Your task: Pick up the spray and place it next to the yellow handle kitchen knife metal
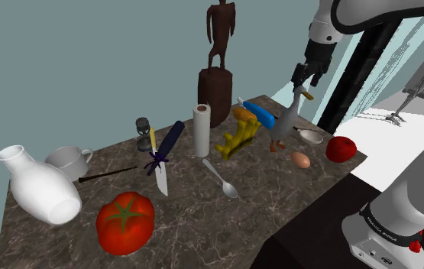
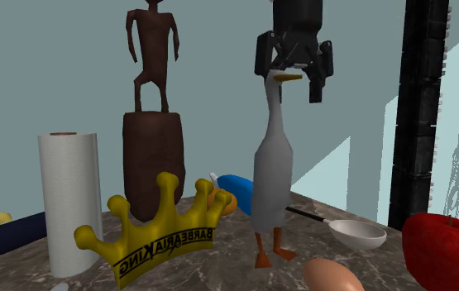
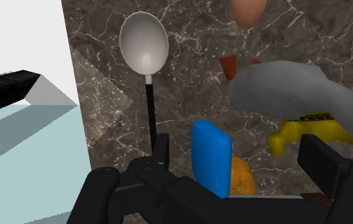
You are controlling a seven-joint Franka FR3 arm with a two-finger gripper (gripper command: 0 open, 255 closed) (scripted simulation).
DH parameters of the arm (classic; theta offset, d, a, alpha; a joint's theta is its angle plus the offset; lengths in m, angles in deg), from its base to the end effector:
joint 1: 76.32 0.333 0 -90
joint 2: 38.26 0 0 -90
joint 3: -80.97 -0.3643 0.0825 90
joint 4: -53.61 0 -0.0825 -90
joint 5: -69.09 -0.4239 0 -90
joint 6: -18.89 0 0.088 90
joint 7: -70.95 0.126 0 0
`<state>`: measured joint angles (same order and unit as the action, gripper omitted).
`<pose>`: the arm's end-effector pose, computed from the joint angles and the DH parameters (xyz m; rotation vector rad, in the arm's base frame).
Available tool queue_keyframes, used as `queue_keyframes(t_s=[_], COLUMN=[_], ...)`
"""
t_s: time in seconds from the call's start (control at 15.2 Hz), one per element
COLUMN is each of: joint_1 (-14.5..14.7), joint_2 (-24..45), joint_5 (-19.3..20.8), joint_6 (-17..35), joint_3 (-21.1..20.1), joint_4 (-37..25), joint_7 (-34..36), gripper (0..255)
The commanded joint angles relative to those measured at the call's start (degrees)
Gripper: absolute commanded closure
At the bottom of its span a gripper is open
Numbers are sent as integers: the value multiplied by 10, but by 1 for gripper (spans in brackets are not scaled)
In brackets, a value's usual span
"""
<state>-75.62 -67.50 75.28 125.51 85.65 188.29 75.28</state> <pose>0.4138 -0.0428 0.5331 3.0734 -0.1617 0.0312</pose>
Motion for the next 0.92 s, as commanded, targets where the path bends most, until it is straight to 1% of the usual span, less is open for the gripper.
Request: queue_keyframes(t_s=[0.0, 0.46, 0.86], joint_1=[2, 8, 11], joint_2=[45, 194, 325], joint_5=[0, -4, -11], joint_6=[41, 134, 187], joint_3=[3, 5, 4], joint_4=[-7, -71, -156], joint_7=[-1, -5, -10], gripper=[0, 0, 0])
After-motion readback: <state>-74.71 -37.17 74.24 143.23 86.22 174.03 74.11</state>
